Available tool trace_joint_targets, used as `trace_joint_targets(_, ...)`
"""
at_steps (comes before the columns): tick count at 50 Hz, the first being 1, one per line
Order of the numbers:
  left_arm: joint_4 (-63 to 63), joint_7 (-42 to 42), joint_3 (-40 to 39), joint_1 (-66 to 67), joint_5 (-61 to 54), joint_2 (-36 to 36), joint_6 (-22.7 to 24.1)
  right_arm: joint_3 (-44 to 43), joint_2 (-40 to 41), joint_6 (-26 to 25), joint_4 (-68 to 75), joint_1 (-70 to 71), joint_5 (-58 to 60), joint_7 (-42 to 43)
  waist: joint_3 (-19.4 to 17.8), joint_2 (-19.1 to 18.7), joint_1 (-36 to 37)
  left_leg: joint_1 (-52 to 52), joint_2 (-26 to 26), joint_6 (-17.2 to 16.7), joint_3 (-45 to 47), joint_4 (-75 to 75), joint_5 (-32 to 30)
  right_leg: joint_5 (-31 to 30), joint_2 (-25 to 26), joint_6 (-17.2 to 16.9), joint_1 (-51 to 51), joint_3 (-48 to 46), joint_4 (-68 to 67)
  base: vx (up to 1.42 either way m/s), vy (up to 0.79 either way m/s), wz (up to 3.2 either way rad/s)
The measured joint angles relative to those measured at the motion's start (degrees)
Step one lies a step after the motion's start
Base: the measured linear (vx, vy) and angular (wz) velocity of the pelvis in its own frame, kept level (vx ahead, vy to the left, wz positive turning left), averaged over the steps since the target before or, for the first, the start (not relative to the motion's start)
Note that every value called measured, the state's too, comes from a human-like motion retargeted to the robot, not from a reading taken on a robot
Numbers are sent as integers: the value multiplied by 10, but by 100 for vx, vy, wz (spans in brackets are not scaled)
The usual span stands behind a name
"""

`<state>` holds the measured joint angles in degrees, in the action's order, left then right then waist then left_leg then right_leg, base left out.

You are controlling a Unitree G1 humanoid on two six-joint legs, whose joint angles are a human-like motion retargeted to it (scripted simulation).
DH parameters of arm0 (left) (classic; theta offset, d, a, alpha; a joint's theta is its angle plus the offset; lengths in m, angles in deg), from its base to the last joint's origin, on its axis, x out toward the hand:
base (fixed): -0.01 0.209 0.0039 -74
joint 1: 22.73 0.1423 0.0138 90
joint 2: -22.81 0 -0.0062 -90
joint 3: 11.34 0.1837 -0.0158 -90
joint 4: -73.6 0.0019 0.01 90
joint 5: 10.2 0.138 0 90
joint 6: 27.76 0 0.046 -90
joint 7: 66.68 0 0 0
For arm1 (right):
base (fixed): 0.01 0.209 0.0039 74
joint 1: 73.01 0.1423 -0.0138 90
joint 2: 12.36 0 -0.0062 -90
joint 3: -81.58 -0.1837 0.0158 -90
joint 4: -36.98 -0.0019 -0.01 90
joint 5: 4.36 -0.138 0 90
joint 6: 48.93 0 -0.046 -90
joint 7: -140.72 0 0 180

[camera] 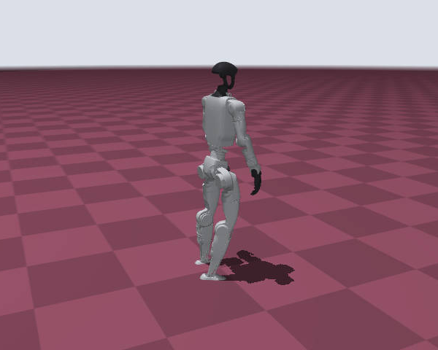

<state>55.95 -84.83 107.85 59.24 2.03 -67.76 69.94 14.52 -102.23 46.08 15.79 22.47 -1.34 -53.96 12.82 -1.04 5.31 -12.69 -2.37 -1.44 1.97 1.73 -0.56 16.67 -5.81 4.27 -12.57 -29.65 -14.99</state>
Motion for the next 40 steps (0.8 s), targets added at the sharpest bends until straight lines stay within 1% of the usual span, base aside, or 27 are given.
trace_joint_targets(10, 3, 10, -6, 10, -19, -1, 4, -4, 3, 1, 2, 16, -8, 14, -1, -7, -5, 5, -2, 7, 11, -1, 1, -13, 9, -4, 11, 9, 33, 0, 0, -9)
trace_joint_targets(23, 12, 24, -4, 31, -32, -3, 12, -2, 10, 6, 6, 44, -14, 26, -10, -6, -12, 29, 0, 23, 42, -2, 11, -28, 14, -18, 29, 34, 70, -1, 1, -32)
trace_joint_targets(25, 14, 37, 4, 65, -29, -24, 14, 5, 34, 9, 6, 17, -11, 39, 4, -5, -14, 18, 2, 32, 51, 6, -21, -39, -8, -20, 2, 30, 36, -11, 5, -28)
trace_joint_targets(27, 15, 32, 3, 50, -31, -8, 14, 3, 16, 8, 3, 40, -14, 34, 6, 0, -18, 24, 6, 30, 55, 2, 7, -21, 2, -24, 6, 44, 48, 8, -2, -46)
trace_joint_targets(32, 21, 29, 7, 50, -32, -9, 15, 3, 18, 8, 2, 60, -18, 30, -8, 1, -22, 38, 6, 36, 73, -6, 19, -24, 5, -30, 16, 59, 59, 1, 1, -47)
trace_joint_targets(40, 22, 34, 20, 43, -30, -22, 18, 10, 29, 8, 0, 76, -23, 34, -19, 6, -35, 53, 10, 48, 104, -26, 40, -23, 0, -42, 20, 84, 60, 0, 1, -48)
